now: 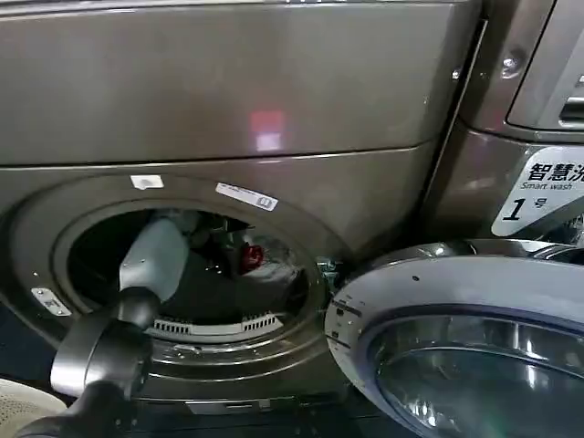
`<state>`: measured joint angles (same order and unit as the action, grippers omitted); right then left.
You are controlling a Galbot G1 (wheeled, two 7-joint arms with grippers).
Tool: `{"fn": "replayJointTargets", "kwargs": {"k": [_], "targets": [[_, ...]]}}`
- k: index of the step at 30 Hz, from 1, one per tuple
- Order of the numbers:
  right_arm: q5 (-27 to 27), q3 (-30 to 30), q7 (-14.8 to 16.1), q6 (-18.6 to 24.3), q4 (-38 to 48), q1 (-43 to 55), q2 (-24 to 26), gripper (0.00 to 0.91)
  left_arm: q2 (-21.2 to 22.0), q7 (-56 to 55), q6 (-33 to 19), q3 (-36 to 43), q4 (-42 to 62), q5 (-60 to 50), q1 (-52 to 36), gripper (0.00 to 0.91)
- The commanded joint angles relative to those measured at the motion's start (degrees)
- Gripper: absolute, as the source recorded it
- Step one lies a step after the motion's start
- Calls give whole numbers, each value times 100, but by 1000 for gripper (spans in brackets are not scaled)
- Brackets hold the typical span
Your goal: Grasp the clothes from the dryer.
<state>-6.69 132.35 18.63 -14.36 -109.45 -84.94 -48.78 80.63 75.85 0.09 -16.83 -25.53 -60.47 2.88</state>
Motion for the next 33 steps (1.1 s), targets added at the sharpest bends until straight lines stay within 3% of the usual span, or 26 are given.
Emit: {"fn": "replayJointTargets", "kwargs": {"k": [1, 6, 14, 18, 23, 33], "targets": [[-3, -2, -4, 4, 10, 1, -6, 907, 1, -82, 31, 19, -7, 81, 0, 0], [-1, -19, -5, 5, 18, 20, -11, 907, -38, -369, 177, 173, -150, 410, 75, 0], [8, -106, -15, 7, 34, 96, -17, 907, -98, -1158, 1130, 479, -855, 1626, 432, 0], [8, -122, -16, 16, 42, 118, -39, 907, -159, -2059, 1884, 695, -1659, 2484, 710, 0], [6, -122, -14, 26, 40, 106, -49, 907, -139, -3056, 2407, 804, -2462, 3209, 998, 0], [6, -157, -22, 66, 66, 141, -43, 907, 102, -5674, 2699, 490, -3413, 4859, 1567, 0]]}}
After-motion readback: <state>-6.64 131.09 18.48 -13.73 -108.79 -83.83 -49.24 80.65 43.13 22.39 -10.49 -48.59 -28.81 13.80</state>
